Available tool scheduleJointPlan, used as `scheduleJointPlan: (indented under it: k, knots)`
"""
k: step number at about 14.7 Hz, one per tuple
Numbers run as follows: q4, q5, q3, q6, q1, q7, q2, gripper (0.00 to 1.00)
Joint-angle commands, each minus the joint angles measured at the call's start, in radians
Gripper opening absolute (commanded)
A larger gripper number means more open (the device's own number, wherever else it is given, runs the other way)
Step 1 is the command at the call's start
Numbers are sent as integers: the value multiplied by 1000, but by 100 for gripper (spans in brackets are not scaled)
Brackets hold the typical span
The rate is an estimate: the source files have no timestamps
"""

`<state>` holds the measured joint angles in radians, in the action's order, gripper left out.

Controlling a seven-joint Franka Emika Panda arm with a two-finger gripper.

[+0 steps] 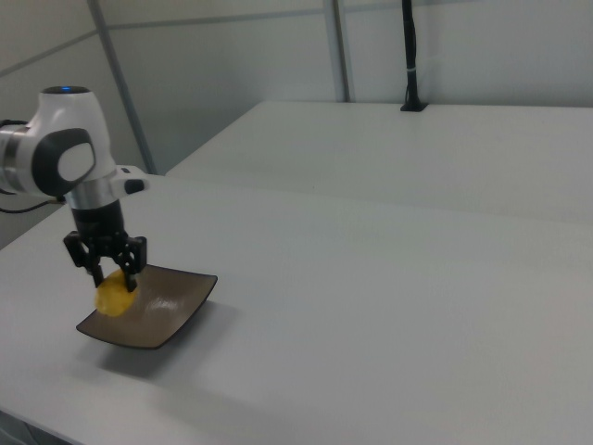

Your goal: Put potatoes on a ceramic plate

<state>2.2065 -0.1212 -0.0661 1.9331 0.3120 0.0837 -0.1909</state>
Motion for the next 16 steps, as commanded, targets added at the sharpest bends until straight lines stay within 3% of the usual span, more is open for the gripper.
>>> scheduleJointPlan:
  k: [1,3,4,9,11,16]
  knots:
    - [-89,12,-1,85,-25,-85,189,57]
    - [-94,46,-1,105,-57,-88,214,96]
    - [-96,48,-1,106,-73,-87,214,100]
    - [-168,44,8,73,-134,-91,203,100]
    - [-276,44,9,-38,-184,-91,211,100]
    - [-440,46,120,-112,-218,-87,211,100]
